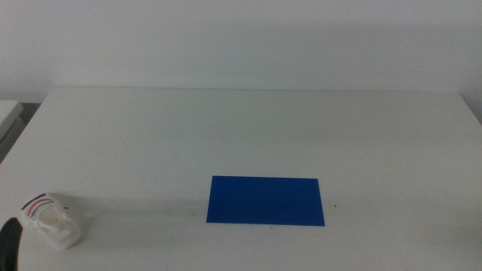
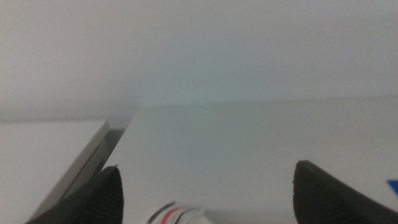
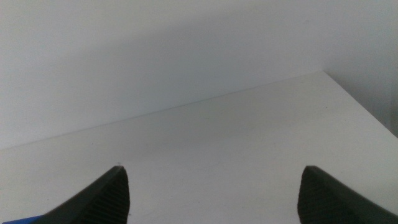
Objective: Use one arm to grab the shoe from the table and place it on the mat.
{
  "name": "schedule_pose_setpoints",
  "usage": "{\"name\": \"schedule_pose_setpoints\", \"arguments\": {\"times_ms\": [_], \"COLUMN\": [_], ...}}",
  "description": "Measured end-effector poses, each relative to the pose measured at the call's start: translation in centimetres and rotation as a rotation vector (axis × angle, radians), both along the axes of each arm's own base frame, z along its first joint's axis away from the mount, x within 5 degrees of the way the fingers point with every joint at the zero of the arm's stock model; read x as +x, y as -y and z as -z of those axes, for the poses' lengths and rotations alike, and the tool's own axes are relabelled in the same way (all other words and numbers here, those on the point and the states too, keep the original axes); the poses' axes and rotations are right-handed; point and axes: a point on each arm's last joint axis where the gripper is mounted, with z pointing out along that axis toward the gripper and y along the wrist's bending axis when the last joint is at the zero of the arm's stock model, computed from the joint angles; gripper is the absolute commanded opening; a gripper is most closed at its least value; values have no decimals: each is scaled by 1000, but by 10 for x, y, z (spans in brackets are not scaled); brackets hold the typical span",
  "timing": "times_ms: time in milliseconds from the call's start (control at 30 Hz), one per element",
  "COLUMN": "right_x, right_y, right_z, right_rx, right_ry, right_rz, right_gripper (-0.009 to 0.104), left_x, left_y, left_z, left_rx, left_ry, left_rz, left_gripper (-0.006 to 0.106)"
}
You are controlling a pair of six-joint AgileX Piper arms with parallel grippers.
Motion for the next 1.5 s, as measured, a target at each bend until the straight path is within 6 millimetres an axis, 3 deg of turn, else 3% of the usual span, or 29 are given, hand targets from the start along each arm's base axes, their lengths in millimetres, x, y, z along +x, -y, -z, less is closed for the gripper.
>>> {"name": "schedule_pose_setpoints", "arguments": {"times_ms": [133, 300, 400, 500, 633, 900, 1067, 1200, 1500], "right_x": [0, 0, 0, 0, 0, 0, 0, 0, 0], "right_y": [0, 0, 0, 0, 0, 0, 0, 0, 0], "right_z": [0, 0, 0, 0, 0, 0, 0, 0, 0], "right_rx": [0, 0, 0, 0, 0, 0, 0, 0, 0], "right_ry": [0, 0, 0, 0, 0, 0, 0, 0, 0], "right_rz": [0, 0, 0, 0, 0, 0, 0, 0, 0], "right_gripper": [79, 79, 79, 79, 79, 79, 79, 79, 79], "left_x": [4, 22, 30, 38, 45, 94, 127, 158, 208], "left_y": [-3, -12, -19, -26, -33, -44, -49, -51, -39], "left_z": [-29, -100, -135, -152, -158, -131, -103, -80, -25], "left_rx": [-8, -75, -234, -414, -653, -943, -1003, -1011, -991], "left_ry": [-141, -387, -478, -576, -692, -903, -1048, -1067, -1159], "left_rz": [-51, -156, -247, -357, -503, -614, -682, -692, -682], "left_gripper": [94, 94, 94, 94, 94, 94, 94, 94, 94]}}
